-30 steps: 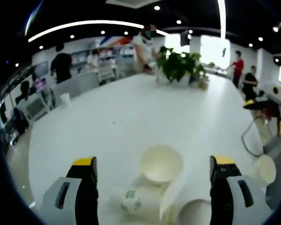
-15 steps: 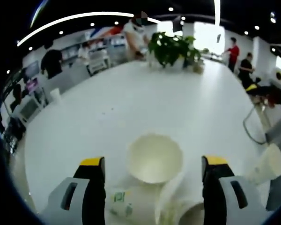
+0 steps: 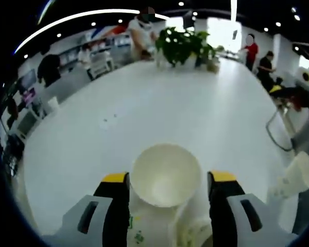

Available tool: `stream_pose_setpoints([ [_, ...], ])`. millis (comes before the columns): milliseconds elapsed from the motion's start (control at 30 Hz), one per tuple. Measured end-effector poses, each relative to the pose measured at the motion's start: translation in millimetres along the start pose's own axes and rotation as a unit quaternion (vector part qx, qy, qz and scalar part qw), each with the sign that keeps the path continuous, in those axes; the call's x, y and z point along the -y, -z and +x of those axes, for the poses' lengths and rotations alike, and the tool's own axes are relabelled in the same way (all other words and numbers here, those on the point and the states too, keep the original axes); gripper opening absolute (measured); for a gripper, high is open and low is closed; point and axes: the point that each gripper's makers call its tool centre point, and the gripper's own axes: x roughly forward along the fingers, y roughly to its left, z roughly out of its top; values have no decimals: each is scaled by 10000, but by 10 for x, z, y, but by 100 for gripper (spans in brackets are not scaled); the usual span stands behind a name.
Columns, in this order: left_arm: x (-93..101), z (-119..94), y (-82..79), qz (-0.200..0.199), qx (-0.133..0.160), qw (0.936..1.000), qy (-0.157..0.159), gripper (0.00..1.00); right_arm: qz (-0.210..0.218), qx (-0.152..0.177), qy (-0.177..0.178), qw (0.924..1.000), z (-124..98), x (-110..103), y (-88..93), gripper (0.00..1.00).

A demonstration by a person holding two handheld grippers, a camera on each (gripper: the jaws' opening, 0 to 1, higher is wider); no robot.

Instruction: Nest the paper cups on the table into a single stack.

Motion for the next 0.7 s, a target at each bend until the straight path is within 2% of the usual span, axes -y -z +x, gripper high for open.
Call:
stream_pose_setpoints([
  [100, -22, 6, 4, -17, 4, 10000, -67, 51, -6, 0, -4, 10000, 4, -3, 0, 99],
  [200, -38, 7, -8, -13, 36, 10000, -89, 49, -2, -4, -5, 10000, 5, -8, 10, 99],
  [700, 33, -9, 18, 181, 19, 9998, 15, 48, -40, -32, -31, 10000, -7, -62, 55, 99],
])
